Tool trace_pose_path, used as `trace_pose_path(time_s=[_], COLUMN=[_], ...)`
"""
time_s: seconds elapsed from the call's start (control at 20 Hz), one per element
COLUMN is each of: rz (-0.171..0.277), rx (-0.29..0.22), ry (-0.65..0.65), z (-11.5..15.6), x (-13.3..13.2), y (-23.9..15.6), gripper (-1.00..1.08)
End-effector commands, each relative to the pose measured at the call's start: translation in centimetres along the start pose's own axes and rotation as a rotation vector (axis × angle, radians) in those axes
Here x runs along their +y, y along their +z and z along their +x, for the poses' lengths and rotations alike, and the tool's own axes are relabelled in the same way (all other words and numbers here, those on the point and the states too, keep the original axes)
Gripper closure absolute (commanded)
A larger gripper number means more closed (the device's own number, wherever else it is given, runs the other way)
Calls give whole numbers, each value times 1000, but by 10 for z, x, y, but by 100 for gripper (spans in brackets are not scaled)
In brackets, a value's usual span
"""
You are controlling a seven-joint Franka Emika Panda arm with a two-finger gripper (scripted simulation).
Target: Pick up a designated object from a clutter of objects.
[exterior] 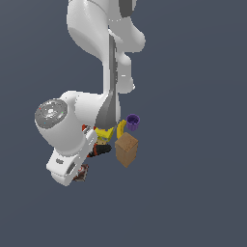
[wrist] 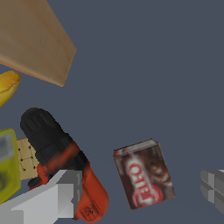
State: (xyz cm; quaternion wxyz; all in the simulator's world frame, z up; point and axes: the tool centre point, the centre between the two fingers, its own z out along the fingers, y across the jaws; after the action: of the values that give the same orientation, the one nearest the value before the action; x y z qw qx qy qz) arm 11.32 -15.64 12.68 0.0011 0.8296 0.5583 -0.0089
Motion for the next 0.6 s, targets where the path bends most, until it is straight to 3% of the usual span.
trace_pose_path(time_s=[0.0,0.55], rz=[-1,-8], rx=[2,11], ry=[-54,-241], z=[-8,-39], x=[6,24], y=[10,48], gripper=[-92,-92])
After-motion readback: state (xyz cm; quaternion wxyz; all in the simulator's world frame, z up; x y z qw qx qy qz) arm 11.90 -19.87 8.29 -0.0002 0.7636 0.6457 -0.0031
